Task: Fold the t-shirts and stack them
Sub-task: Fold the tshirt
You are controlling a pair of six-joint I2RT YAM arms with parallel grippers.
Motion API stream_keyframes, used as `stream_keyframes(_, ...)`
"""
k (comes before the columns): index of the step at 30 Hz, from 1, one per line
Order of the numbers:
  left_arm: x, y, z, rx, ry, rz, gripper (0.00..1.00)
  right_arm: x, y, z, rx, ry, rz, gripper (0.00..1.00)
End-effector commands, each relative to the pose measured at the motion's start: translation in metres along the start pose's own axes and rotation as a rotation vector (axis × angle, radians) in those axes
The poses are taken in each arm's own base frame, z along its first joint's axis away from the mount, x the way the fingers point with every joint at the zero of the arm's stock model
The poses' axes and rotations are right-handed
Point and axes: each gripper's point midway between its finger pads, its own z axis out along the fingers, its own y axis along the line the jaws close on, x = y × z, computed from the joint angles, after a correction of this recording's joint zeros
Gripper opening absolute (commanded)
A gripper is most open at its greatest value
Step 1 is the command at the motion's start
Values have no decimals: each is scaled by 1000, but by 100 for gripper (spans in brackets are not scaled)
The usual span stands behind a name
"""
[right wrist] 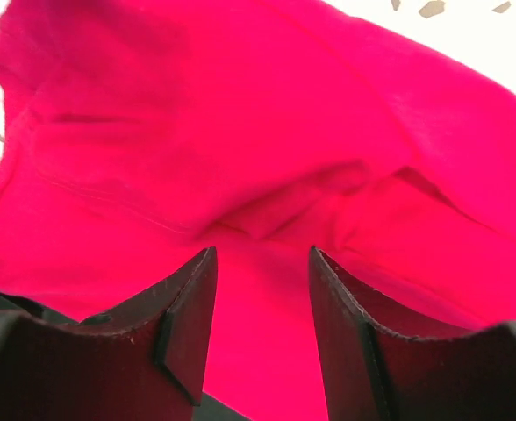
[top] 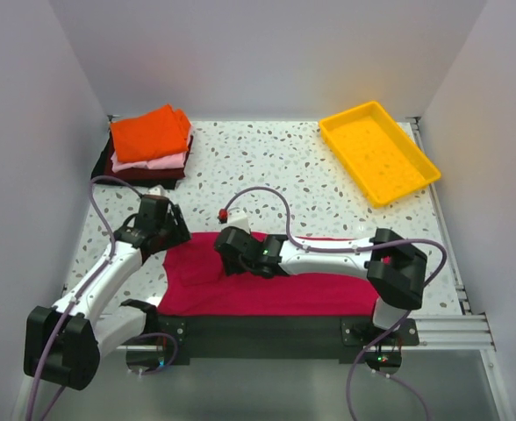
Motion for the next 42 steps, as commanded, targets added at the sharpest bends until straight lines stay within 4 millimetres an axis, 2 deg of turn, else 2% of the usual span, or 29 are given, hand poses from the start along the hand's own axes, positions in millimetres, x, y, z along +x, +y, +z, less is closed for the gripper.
stream_keyframes(1,-8,4,14,-14,-62,-25,65,-17,24,2,-50,-52,59,49)
stream_keyframes(8,7,11,29,-22,-50,-62,62,-3,28,14,-31,-24,41,46)
stream_keyframes(16,14,11,36,-11,-36,-61,57,0,13,10,38,-33,29,41)
stream_keyframes(20,16,11,39,-15,-25,-57,49,6,12,16,50,-17,28,39)
stream_keyframes(29,11,11,37,-18,-40,-55,37,16,3,24,102,12,17,37)
stream_keyframes(42,7,10,34,-18,-41,-51,34,19,12,37,75,15,18,37)
